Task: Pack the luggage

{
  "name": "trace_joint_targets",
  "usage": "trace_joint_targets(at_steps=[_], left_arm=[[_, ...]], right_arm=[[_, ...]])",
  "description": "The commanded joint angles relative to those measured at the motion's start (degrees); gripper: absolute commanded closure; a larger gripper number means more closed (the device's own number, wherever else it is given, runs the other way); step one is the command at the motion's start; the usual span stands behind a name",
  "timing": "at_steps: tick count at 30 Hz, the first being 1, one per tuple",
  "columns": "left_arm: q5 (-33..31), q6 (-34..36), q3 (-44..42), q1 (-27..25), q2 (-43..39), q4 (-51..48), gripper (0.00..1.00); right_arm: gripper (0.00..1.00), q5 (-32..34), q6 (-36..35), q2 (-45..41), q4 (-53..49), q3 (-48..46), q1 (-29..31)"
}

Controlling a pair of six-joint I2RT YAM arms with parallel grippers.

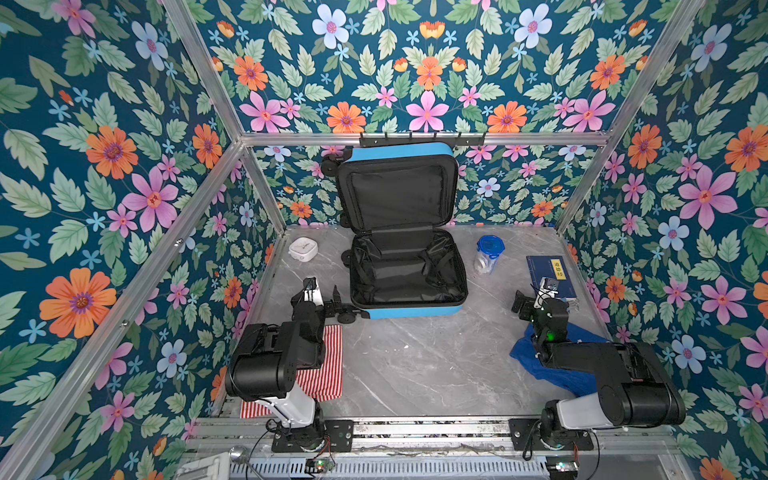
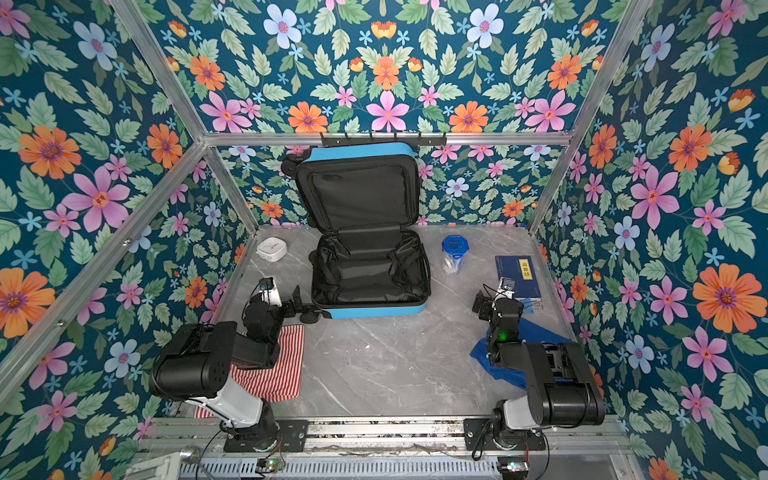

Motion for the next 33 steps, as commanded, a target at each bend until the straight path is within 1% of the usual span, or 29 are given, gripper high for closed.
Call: trace_joint_targets(at_steps=[1,2,4,5,7,10,13,15,16,18,22,23,24,25,26,27,28,29,31,33], left_arm=[[-0.5,-0.3,-0.5,0.0,-0.3,1.7,0.0],[-0.9,-0.4,-0.8,0.1,-1.2,1.5,0.0],[-1.9,-0.9,-0.8,0.0,-3.7,-0.7,0.0],[-2.8,-1.2,0.2,0.0,-5.2,-3.7,0.0],[-4.4,-1.6,2.7,0.1,-7.5,-10.2,0.0],[-7.3,-2.6,6.9,0.1,-10.6,-19.2,0.0],[-9.8,-4.8,8.7,0.1,-15.4,-23.1,0.0],[-12.0,-7.7,9.9,0.0,-19.4,-26.3,0.0],[-13.9,-10.5,11.0,0.0,-21.8,-29.5,0.0],[-17.0,-16.8,14.7,0.1,-26.0,-39.3,0.0],[-18.6,-25.3,24.5,0.1,-31.6,-62.6,0.0],[-18.0,-27.4,26.9,0.1,-32.4,-68.7,0.0],[-16.4,-28.6,28.4,0.1,-33.1,-72.5,0.0],[-13.4,-29.8,29.8,0.1,-33.8,-76.7,0.0],[-8.4,-30.4,30.5,0.1,-34.4,-79.0,0.0],[-4.2,-30.2,30.7,0.1,-34.7,-80.2,0.03],[0.5,-30.4,30.8,0.0,-34.9,-82.2,0.09],[3.8,-31.0,30.3,-0.2,-35.1,-83.6,0.14],[5.8,-33.1,28.4,-1.0,-35.9,-87.7,0.17],[5.5,-34.4,24.7,-2.9,-37.7,-89.5,0.19]], right_arm=[[0.01,-0.2,0.2,-0.2,1.7,-0.1,0.0],[0.01,0.0,-0.1,-0.7,1.7,0.2,0.0],[0.01,1.0,0.8,-4.7,-8.9,3.2,0.0],[0.01,2.0,1.4,-6.3,-12.6,4.8,0.0],[0.01,2.6,1.1,-8.6,-15.5,5.8,0.0],[0.01,1.2,1.1,-14.4,-20.0,5.8,0.0],[0.01,1.9,3.0,-21.4,-25.2,5.7,0.0],[0.01,1.8,5.6,-26.2,-29.4,5.9,0.0],[0.01,2.3,7.9,-28.5,-32.4,6.5,0.0],[0.01,4.0,13.6,-33.3,-40.8,8.8,0.0],[0.01,7.6,27.9,-38.9,-65.1,17.1,0.0],[0.01,8.2,33.3,-39.7,-71.2,19.0,0.0],[0.01,6.4,36.3,-40.7,-74.7,20.1,-0.2],[0.01,1.7,36.0,-42.3,-74.8,20.3,-0.4],[0.01,-3.3,36.0,-44.2,-72.9,19.3,-0.4],[0.04,-6.4,37.0,-45.7,-71.1,18.4,-0.4],[0.06,-10.4,38.2,-47.1,-69.3,17.3,-0.4],[0.09,-14.1,39.5,-47.9,-68.0,16.5,-0.4],[0.13,-20.0,42.2,-47.3,-67.4,16.3,-0.3],[0.16,-24.3,43.7,-44.9,-68.3,17.2,0.6]])
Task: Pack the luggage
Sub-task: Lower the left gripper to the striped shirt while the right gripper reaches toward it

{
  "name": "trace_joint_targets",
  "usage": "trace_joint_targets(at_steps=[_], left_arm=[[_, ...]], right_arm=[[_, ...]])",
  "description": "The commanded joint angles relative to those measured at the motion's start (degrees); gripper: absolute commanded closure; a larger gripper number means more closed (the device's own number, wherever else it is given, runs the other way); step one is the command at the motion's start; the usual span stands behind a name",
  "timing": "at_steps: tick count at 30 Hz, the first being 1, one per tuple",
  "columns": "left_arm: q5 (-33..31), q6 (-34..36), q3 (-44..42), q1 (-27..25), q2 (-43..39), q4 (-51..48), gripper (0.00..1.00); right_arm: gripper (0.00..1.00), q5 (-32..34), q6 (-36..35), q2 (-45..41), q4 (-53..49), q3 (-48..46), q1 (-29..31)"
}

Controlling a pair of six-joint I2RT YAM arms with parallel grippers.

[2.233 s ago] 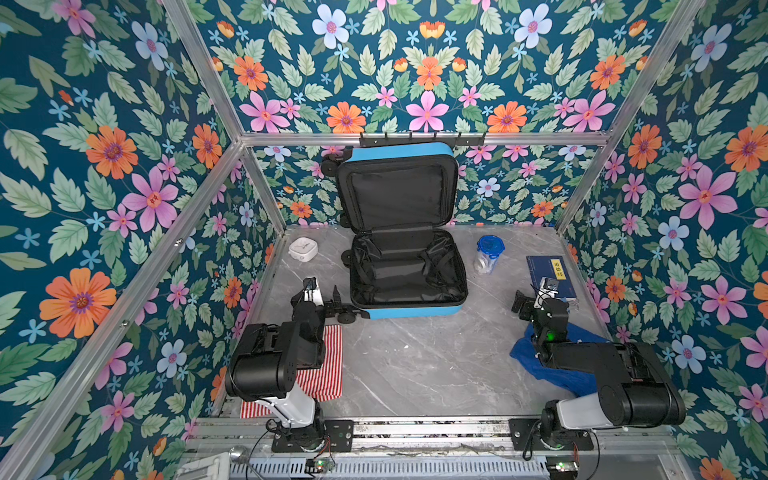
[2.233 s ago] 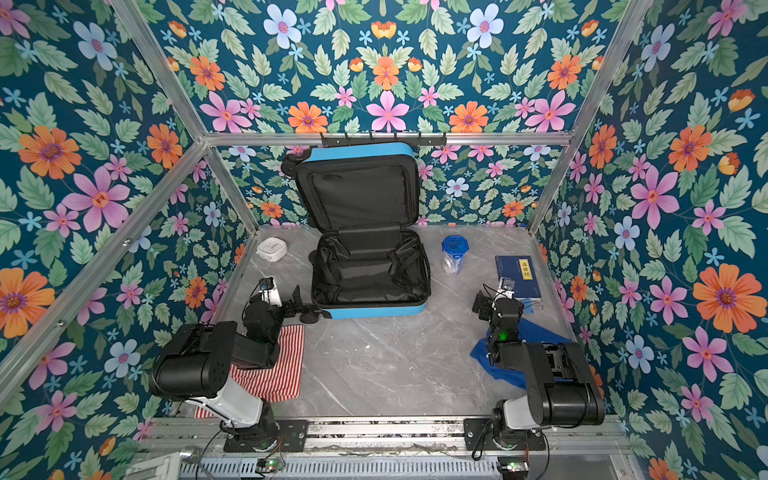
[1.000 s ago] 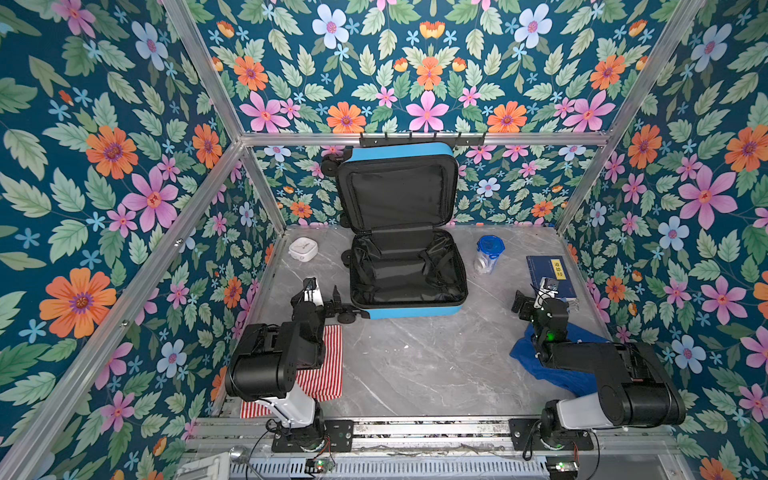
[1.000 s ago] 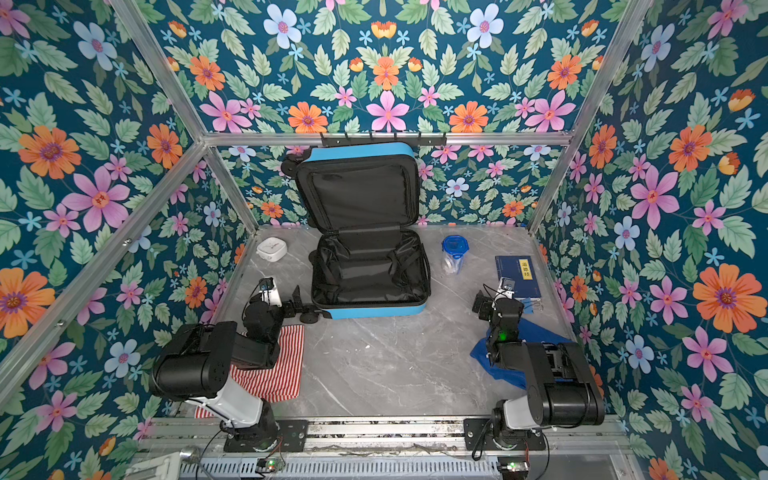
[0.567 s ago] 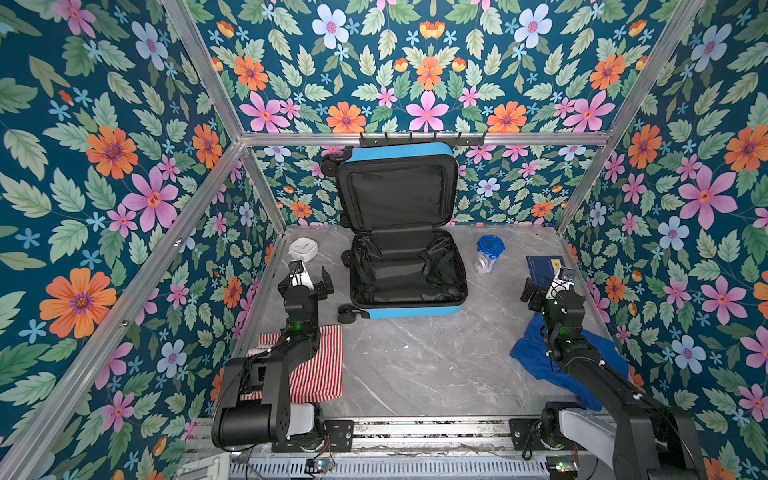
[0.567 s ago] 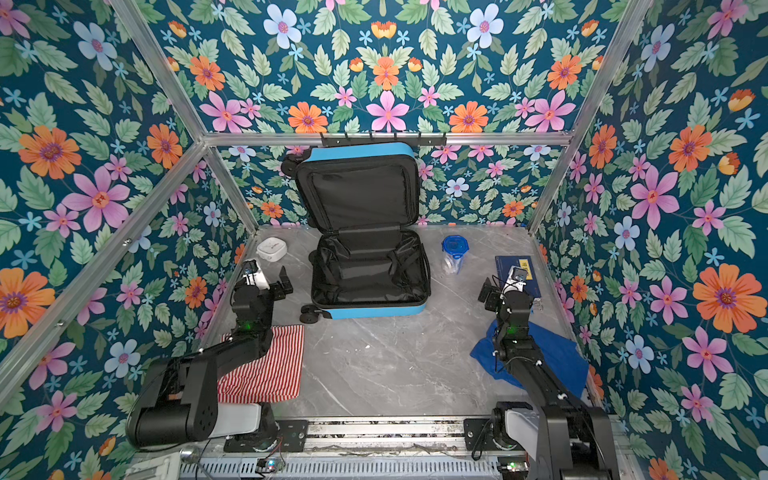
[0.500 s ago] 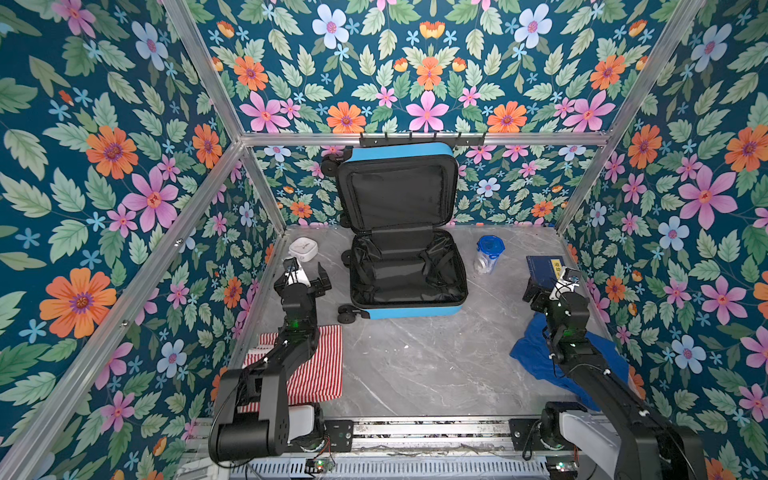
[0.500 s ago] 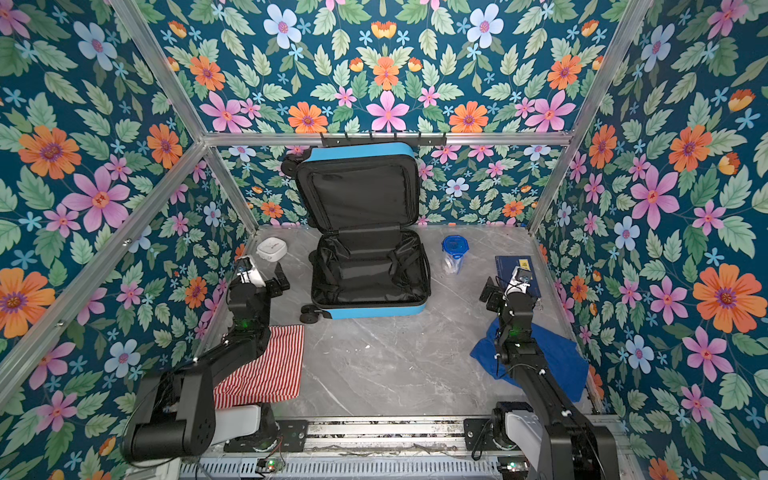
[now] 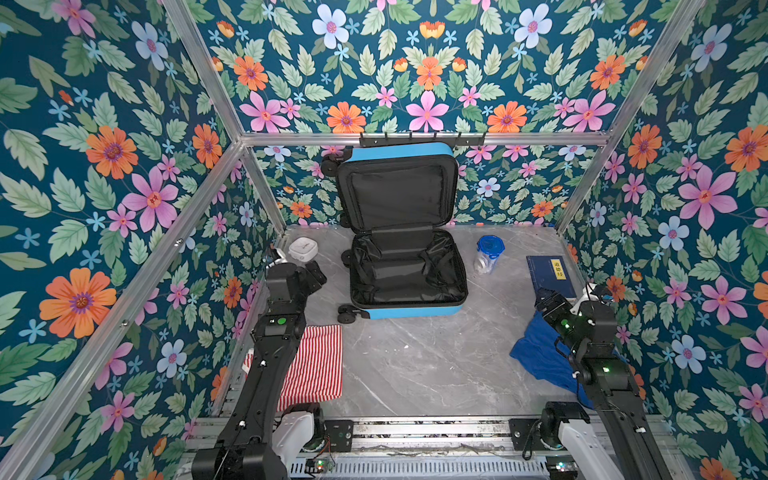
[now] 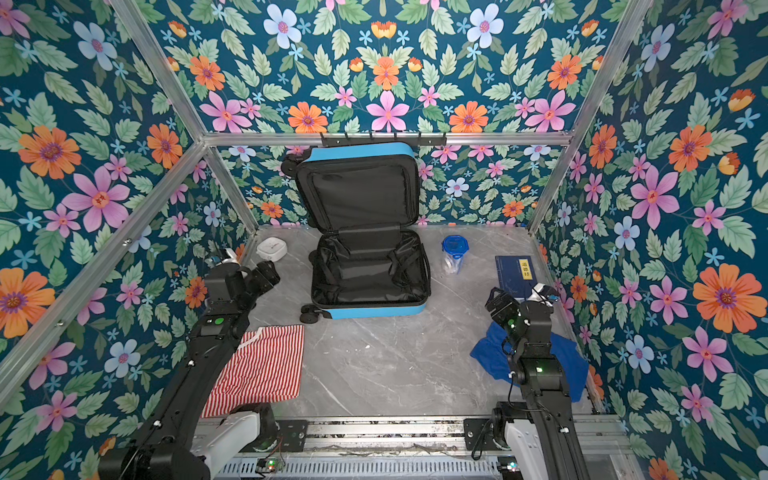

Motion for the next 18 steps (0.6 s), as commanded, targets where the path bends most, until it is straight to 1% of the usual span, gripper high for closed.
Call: trace_joint_targets(at_steps=[1,3,5,6,8,10,14,18], left_arm=[[4.1,-4.7,-4.9,-3.1,-2.6,-10.2,0.2],[1.7,-7.0,-9.2,-7.0,-5.0,-10.9,0.2],[-1.8,-10.1,-13.1,-12.2,-6.6,-12.1,0.22],[-3.3,-11.6,-14.6,-14.4,-7.3,-12.3,0.23],[-6.3,-14.5,-18.2,-18.3,-8.4,-11.8,0.31],[-8.3,-15.5,-20.7,-20.8,-8.2,-11.3,0.35],[-12.2,-15.5,-23.1,-22.8,-5.8,-11.9,0.38],[-13.5,-14.5,-24.0,-23.2,-3.5,-12.0,0.41]], right_arm=[[0.18,-12.1,5.3,3.2,-1.9,1.4,2.2],[0.19,-9.6,4.4,5.7,-4.8,3.4,8.1],[0.19,-3.4,3.0,8.0,-7.0,5.9,17.4],[0.18,0.0,2.7,9.1,-7.5,6.7,21.8],[0.17,5.9,2.7,12.0,-7.3,8.3,30.8],[0.17,8.5,3.6,15.9,-6.0,9.5,36.8],[0.18,9.6,6.2,24.5,-2.4,11.8,43.8],[0.2,9.7,7.3,30.7,-0.7,14.2,47.3]])
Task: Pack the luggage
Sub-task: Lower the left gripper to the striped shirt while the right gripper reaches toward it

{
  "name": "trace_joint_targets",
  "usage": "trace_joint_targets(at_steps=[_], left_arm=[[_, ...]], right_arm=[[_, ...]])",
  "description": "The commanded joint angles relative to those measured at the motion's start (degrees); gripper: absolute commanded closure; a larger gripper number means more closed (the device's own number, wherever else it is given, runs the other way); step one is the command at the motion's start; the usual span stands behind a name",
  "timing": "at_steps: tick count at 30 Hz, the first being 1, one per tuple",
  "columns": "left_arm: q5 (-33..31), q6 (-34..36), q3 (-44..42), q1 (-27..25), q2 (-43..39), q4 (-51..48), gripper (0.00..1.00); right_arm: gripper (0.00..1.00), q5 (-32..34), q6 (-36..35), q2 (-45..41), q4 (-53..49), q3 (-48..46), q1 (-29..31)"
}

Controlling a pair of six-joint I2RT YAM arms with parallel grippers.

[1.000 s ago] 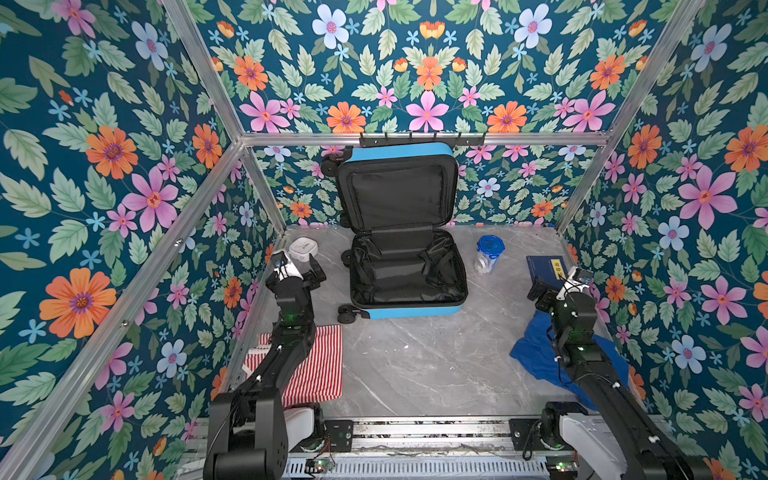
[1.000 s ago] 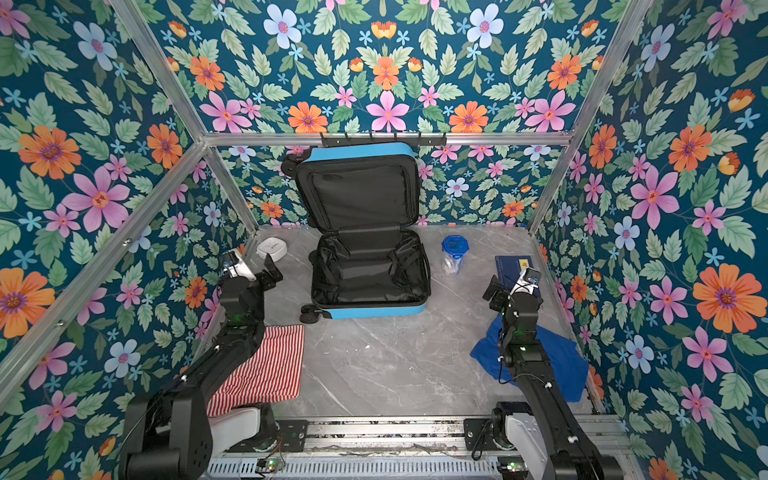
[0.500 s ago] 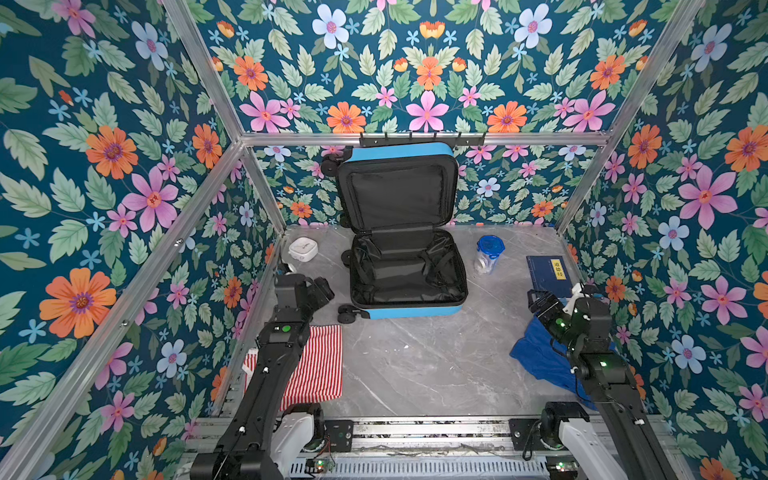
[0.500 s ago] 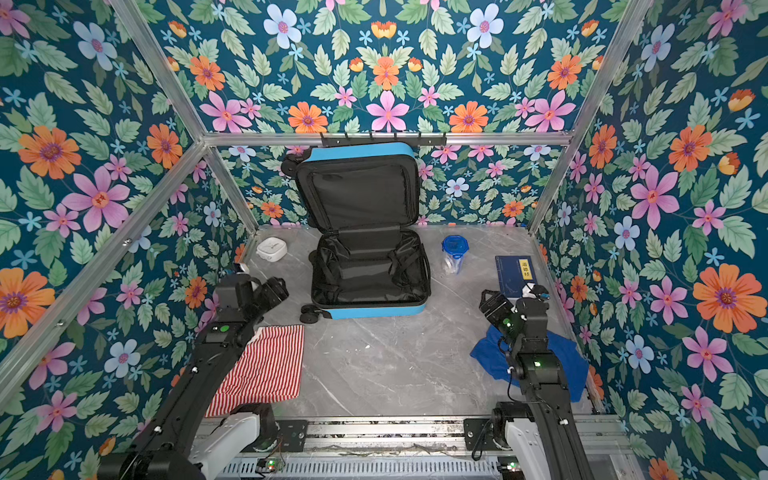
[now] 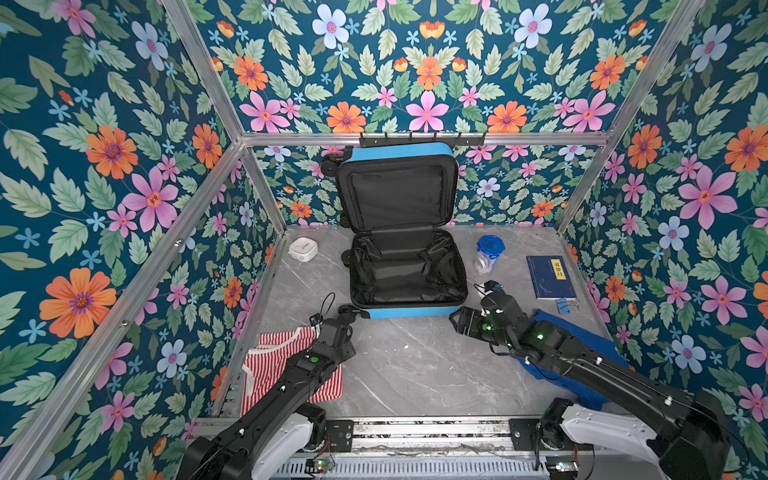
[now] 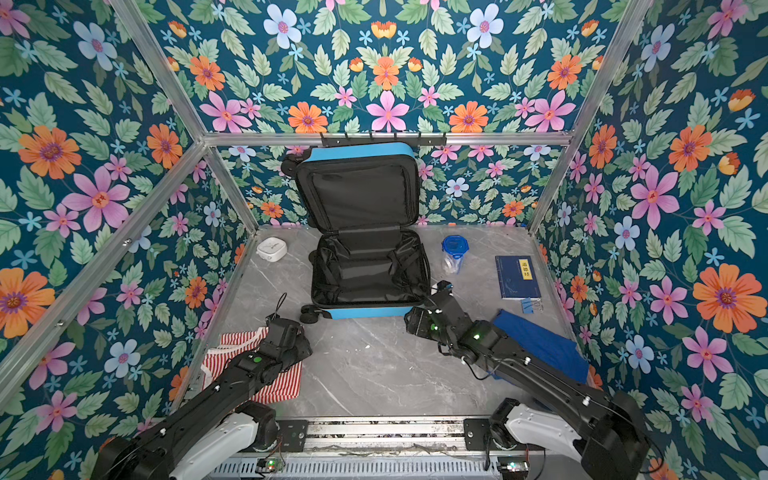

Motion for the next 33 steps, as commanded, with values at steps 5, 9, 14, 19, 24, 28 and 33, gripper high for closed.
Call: trace_joint_targets(at_steps=[5,9,14,19,24,28,33], left_arm=[[-1.2,-0.8,-1.6,-0.6,2.9,2.6,0.45],[0.6,-1.5,-3.3,-0.7,3.5,4.6,0.56],[3.2,-1.6,-4.2,-0.7,3.9,5.7,0.72],[6.4,-1.1,-4.6,-0.9,4.8,6.5,0.98],[9.8,-1.1,-4.2,-2.9,4.1,6.8,1.0],[11.2,-2.1,-3.4,-5.7,3.3,6.8,1.0],[12.1,-3.5,-2.2,-10.3,3.6,9.1,1.0]], right_arm=[[0.21,1.1,2.6,5.9,3.2,3.4,2.2],[0.21,1.7,2.6,5.7,2.9,3.9,2.2],[0.2,3.1,2.6,5.0,2.1,4.1,2.1],[0.2,3.9,2.9,4.7,1.4,4.3,2.2],[0.2,4.9,2.7,4.2,0.2,4.8,2.1],[0.19,5.3,2.6,4.3,-2.3,6.0,2.2],[0.19,5.9,3.1,3.6,-3.6,5.6,2.2]])
